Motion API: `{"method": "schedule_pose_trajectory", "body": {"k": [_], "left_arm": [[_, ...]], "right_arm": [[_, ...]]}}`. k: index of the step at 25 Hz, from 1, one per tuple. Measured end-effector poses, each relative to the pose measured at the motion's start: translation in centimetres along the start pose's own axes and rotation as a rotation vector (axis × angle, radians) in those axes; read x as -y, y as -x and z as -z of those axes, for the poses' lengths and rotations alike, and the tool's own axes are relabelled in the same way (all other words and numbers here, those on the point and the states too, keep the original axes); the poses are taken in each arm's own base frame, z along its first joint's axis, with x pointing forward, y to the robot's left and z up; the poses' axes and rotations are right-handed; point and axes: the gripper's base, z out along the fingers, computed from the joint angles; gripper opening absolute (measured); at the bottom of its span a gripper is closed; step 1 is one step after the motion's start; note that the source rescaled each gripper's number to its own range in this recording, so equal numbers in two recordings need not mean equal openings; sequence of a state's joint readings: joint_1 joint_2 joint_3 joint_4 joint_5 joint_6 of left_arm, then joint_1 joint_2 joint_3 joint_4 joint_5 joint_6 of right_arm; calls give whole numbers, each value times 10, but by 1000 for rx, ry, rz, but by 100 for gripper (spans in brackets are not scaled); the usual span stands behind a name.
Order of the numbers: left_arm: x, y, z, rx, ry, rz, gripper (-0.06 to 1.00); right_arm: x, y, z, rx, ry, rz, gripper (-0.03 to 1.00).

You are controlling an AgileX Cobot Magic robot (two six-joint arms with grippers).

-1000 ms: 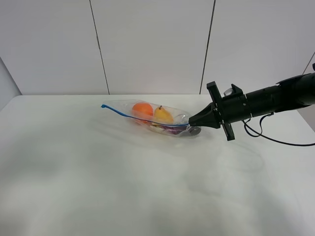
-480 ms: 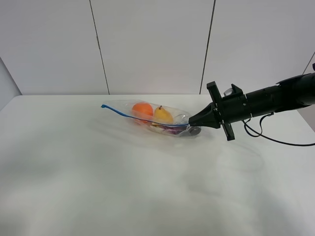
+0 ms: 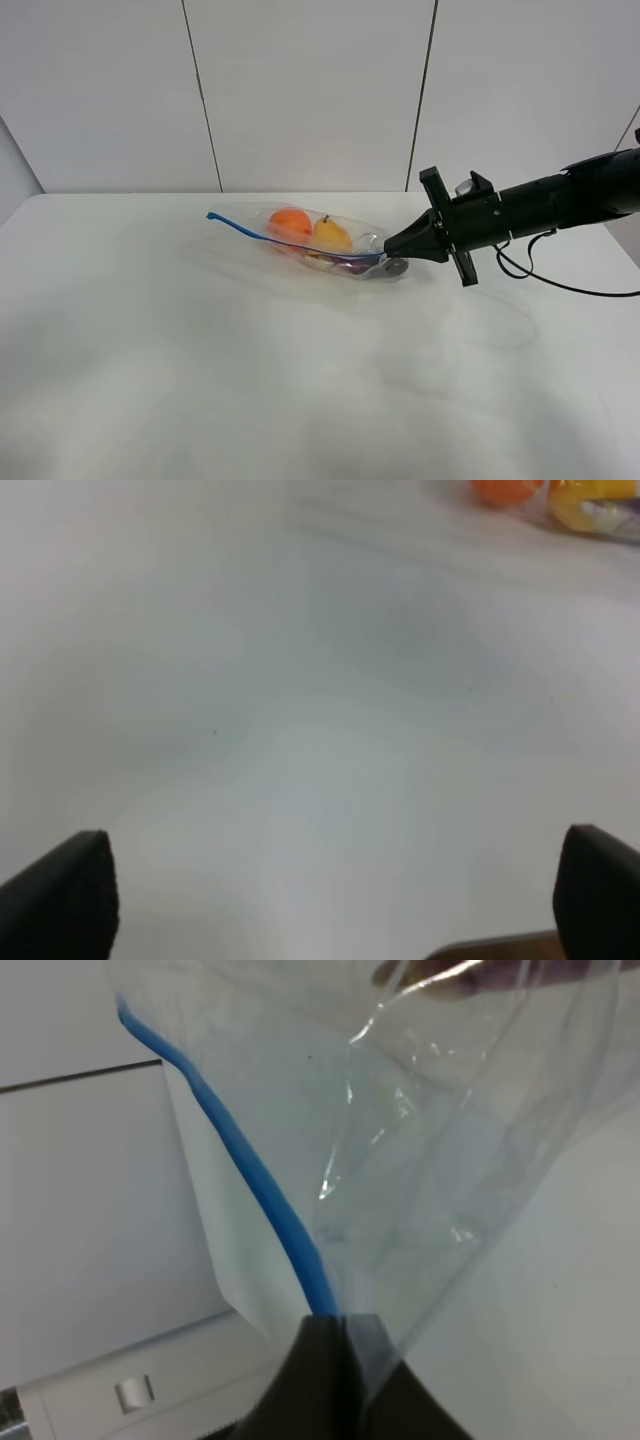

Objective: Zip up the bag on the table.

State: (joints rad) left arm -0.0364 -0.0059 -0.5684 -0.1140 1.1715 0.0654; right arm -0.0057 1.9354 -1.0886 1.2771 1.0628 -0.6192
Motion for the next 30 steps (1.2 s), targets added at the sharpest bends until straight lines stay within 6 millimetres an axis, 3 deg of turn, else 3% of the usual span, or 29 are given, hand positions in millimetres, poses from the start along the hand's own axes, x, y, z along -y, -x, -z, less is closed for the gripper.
{"method": "schedule_pose_trajectory", "body": {"k": [1,5,7,11,19,23,30], "left_arm": [[0,0,0,0,0,0,100],[0,0,0,0,0,0,100],[0,0,0,0,0,0,100],[0,0,0,0,0,0,100],[0,0,0,1,0,0,100],[0,0,0,0,0,0,100],[0,0,0,0,0,0,100]], "right_arm": [[0,-1,0,-9,-4,5,23],[1,-4,1,-52,-27,23,81],[-1,1,4,-69,-75,58,93],[-13,21,22,-92,-306,149,99],[-42,65,80,34,-814,351,99],[-42,69,95,36,-915,367,99],[-33,68,108,7,-946,322,99]]}}
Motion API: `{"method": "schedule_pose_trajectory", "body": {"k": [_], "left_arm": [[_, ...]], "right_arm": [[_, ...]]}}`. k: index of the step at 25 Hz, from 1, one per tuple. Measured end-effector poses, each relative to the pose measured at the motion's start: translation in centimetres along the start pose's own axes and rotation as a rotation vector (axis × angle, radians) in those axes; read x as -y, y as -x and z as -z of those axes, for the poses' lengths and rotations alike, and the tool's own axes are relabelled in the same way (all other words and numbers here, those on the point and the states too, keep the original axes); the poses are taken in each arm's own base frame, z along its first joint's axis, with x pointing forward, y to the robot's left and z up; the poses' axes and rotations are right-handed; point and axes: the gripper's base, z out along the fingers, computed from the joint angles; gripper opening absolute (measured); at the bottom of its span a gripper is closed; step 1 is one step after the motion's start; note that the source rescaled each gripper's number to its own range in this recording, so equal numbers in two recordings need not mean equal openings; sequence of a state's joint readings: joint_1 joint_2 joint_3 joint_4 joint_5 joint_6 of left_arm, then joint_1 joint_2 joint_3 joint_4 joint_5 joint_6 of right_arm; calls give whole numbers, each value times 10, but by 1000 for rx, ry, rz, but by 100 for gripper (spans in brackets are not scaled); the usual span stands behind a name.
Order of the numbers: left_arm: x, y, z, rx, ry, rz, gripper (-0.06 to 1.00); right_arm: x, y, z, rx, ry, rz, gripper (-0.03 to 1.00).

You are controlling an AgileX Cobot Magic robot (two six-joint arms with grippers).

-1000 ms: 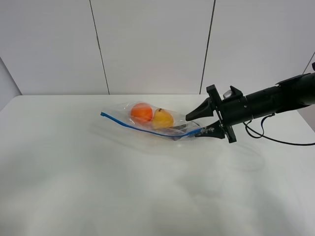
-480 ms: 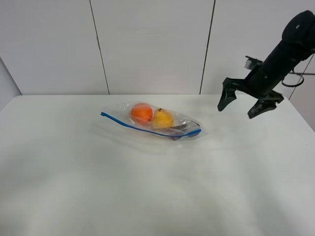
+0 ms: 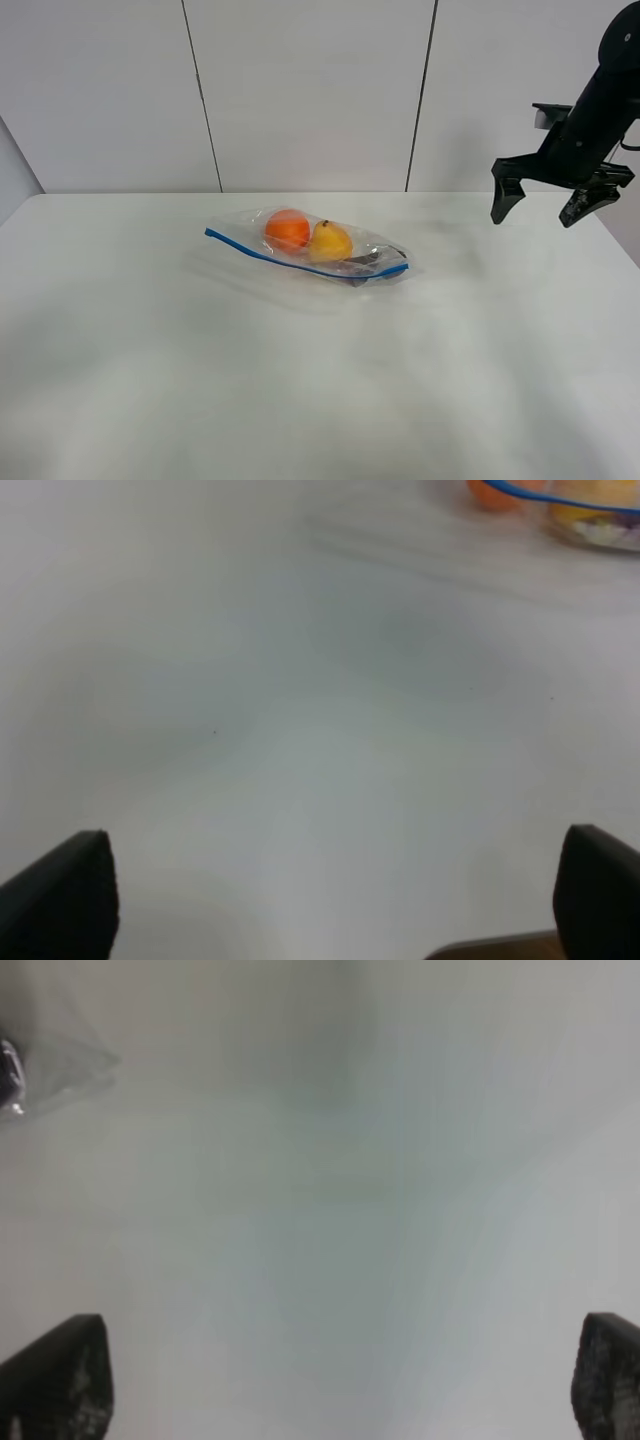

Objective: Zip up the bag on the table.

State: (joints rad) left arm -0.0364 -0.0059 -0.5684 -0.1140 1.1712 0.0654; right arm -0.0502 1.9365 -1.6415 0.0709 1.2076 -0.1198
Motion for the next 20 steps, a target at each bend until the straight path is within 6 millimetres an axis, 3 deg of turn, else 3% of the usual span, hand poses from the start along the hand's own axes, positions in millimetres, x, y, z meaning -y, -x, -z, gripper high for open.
{"method": "schedule_pose_trajectory", "body": {"k": [3,7,14,20], "left_arm": [[0,0,0,0,0,0,100],[0,0,0,0,0,0,100],[0,0,0,0,0,0,100],[0,0,0,0,0,0,100]], "right_arm": [[-2,-6,6,6,11,-10,99],[-5,-37,19,-16,5,-9,99],[-14,-130,43,-52,-6,-5,99],[-23,-217,47,-37,-8,-4,99]]}}
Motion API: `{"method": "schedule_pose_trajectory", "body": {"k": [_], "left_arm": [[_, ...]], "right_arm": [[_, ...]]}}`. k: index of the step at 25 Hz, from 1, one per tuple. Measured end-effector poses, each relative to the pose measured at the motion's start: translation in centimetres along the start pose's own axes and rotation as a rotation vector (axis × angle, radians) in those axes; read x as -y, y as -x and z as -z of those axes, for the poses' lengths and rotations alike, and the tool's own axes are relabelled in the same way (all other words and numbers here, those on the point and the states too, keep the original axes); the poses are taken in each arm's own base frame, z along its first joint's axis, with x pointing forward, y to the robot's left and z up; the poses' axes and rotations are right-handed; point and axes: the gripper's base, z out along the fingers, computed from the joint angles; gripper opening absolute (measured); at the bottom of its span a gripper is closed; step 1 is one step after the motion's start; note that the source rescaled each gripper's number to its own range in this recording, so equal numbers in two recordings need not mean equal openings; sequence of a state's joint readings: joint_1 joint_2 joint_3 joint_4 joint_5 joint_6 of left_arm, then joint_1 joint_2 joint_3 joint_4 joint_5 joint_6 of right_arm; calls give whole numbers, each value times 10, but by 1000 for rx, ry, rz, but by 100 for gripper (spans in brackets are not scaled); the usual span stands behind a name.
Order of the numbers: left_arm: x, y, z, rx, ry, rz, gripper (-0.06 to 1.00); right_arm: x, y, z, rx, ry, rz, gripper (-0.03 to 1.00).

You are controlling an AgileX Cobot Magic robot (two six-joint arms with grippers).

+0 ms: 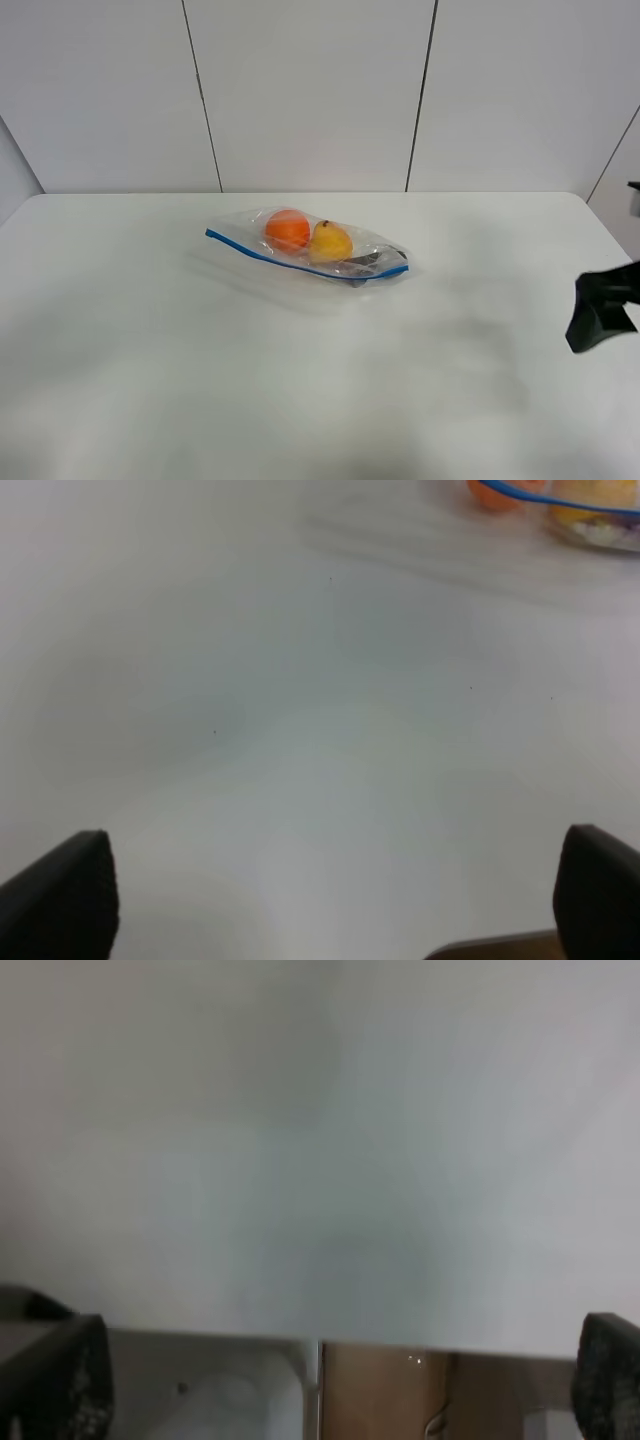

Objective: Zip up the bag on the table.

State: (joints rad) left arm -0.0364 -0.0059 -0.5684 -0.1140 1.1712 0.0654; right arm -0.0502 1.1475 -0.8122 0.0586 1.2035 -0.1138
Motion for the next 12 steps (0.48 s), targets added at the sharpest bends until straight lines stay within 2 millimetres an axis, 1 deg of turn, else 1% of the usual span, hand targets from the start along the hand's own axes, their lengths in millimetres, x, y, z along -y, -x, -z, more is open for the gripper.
{"method": "schedule_pose_trajectory", "body": {"k": [4,7,9,12], "left_arm": [[0,0,0,0,0,0,100],[0,0,0,0,0,0,100],[0,0,0,0,0,0,100],[0,0,0,0,0,0,100]], "right_arm": [[-4,-50,-2,145,-15,4,99],[-7,-81,-2,303,-30,9,99],[-9,-97,2,416,-41,14,99],[-11,-118,16,599,-57,21,99]]}}
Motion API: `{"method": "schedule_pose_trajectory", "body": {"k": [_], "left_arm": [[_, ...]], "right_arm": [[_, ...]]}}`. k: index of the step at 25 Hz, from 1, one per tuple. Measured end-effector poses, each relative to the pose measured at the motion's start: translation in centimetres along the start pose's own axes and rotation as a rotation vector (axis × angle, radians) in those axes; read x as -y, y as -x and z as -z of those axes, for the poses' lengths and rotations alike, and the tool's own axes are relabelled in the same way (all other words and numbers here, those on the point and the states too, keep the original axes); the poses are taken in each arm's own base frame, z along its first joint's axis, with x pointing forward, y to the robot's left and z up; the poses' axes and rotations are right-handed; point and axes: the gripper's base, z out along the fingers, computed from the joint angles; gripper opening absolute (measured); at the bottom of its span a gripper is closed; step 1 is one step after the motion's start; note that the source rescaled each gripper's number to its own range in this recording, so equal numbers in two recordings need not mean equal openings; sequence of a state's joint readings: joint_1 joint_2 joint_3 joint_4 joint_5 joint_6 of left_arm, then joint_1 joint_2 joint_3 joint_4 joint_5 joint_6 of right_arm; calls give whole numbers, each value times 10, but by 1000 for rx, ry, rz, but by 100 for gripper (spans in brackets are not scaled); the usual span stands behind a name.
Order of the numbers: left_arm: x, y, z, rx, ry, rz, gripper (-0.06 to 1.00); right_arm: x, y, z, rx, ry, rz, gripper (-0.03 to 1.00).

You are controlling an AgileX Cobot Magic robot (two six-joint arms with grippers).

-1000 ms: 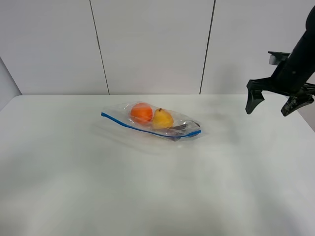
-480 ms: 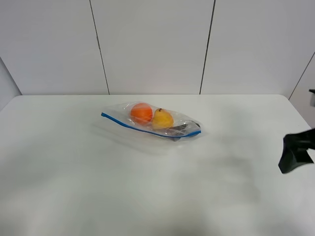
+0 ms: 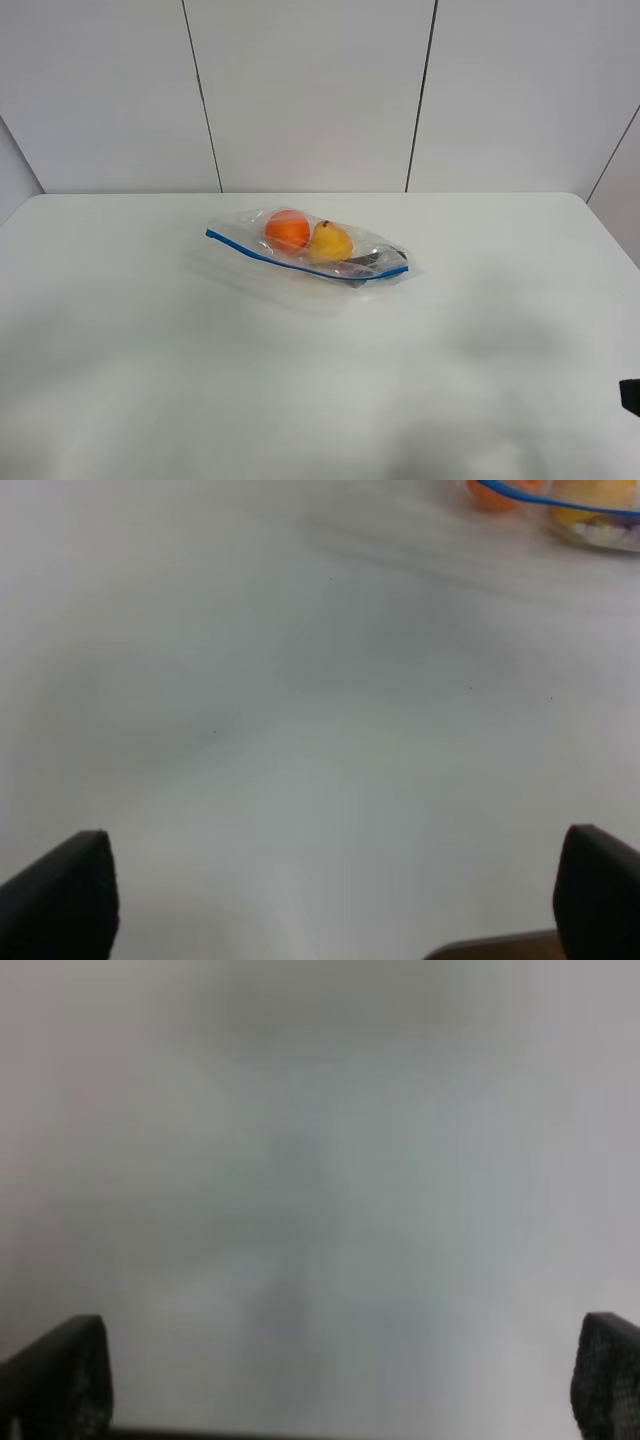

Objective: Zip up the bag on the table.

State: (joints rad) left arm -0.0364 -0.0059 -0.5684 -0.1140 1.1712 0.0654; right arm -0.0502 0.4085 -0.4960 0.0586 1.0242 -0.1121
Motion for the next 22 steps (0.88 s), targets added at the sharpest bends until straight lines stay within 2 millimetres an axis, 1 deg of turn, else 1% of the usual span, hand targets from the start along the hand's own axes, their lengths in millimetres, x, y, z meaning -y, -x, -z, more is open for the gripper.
{"method": "schedule_pose_trajectory", "body": {"k": [3,5,11,14,22], "left_arm": [[0,0,0,0,0,0,100],[0,0,0,0,0,0,100],[0,0,0,0,0,0,100],[0,0,0,-2,0,0,100],[0,0,0,-2,-1,0,100]], "right_arm": [[-2,-11,18,132,-11,4,99],[-2,-17,26,197,-18,1,99],[-3,-36,46,374,-43,-19,99],[-2,-40,49,404,-61,-33,99],[-2,-40,49,405,-67,-35,100]]}}
